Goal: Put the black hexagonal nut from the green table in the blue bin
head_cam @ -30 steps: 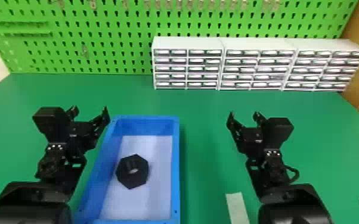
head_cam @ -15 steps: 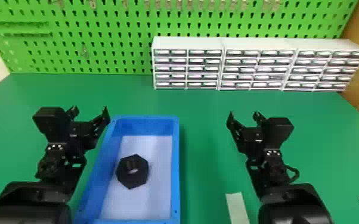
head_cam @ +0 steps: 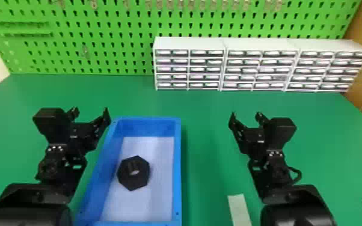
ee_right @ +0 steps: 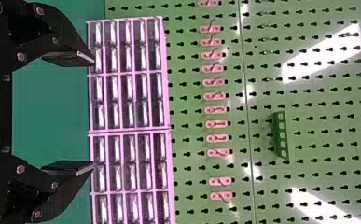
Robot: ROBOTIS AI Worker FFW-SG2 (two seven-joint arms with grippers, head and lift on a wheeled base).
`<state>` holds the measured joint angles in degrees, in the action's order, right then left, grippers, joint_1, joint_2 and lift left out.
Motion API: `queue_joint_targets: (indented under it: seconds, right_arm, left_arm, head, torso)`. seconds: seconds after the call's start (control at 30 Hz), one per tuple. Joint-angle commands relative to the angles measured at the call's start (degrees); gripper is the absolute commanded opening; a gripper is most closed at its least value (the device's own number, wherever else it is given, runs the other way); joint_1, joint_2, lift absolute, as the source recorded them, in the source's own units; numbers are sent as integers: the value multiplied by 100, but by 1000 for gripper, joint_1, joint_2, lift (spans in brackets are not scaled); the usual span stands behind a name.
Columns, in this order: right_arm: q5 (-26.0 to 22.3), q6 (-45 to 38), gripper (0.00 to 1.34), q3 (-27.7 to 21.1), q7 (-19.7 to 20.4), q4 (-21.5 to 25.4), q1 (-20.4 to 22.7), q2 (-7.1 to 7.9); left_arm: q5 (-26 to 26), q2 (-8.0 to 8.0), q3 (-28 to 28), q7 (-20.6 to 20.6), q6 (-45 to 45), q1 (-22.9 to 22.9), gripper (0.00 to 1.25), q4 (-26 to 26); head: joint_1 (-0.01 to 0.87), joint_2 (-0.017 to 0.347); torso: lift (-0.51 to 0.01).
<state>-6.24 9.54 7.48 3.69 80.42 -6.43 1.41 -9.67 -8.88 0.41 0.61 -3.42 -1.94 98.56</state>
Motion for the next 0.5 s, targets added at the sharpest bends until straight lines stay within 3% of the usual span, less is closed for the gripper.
queue_joint_targets:
  seconds: [0.0,0.47]
  right_arm:
    - [0,-5,859,8,0,0,-7,0]
    - [44,-75,859,-9,-9,79,-51,44]
  left_arm:
    - [0,0,-6,0,8,1,854,-4]
    - [17,0,3,0,-1,1,854,5]
  head:
    - [686,52]
    - [686,52]
  torso:
    - [-97]
    - [-97]
